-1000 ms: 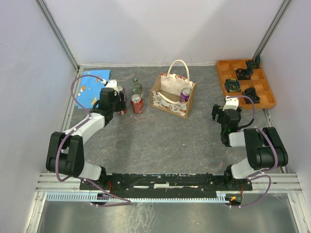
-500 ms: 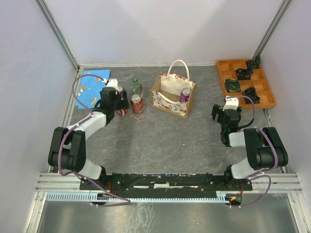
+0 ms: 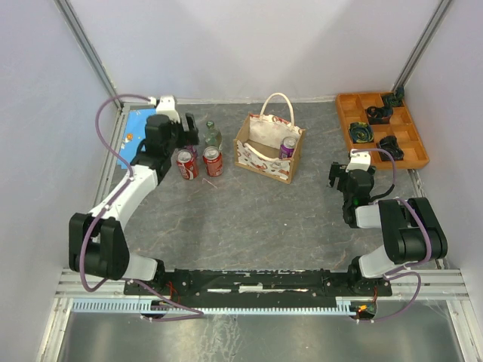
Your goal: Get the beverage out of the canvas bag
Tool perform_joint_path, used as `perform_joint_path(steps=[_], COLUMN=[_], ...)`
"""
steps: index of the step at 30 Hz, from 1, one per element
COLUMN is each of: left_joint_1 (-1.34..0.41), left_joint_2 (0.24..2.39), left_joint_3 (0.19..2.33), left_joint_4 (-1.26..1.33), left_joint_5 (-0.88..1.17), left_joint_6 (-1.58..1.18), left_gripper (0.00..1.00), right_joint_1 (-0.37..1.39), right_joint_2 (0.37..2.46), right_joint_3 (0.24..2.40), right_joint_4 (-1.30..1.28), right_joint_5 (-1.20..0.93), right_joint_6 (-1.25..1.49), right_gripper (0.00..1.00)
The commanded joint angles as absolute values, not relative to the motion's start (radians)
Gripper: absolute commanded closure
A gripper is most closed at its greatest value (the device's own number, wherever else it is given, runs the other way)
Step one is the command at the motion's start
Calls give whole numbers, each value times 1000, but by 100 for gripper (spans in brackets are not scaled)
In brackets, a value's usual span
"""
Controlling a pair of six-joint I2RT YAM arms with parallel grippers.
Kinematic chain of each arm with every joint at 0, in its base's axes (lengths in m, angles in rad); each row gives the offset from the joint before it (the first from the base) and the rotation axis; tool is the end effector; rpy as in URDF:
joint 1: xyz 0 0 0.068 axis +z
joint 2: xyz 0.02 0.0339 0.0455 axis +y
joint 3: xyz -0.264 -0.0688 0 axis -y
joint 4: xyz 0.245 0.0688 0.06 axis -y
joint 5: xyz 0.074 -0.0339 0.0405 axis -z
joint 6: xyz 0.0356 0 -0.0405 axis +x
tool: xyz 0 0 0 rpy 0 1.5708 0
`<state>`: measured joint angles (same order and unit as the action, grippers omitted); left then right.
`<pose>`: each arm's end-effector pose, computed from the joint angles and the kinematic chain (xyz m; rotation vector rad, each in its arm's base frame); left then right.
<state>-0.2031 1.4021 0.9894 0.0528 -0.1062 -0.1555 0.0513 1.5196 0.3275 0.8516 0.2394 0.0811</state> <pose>0.3206 -0.0622 0.2919 -0.0250 1.9308 -0.1373 0.2553 0.0047 0.1354 0.1894 1.8942 -0.1390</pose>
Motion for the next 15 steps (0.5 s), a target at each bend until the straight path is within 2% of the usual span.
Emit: perform_joint_path(steps=[1, 9, 15], left_joint_1=[-215, -429, -520], left_joint_2=[1388, 1631, 1860], left_joint_3=[1208, 1549, 1765], left_joint_4=[63, -101, -231], left_joint_5=[80, 216, 341], left_joint_6=[-99, 80, 157], left_gripper=[3, 3, 6], right_joint_1=[49, 49, 49], right_joint_2=[1511, 1511, 1509], right_joint_3=[357, 357, 357], right_joint_4=[877, 878, 878], right_joint_5=[235, 235, 235], right_joint_6=[81, 81, 80], right_gripper=[1, 1, 1])
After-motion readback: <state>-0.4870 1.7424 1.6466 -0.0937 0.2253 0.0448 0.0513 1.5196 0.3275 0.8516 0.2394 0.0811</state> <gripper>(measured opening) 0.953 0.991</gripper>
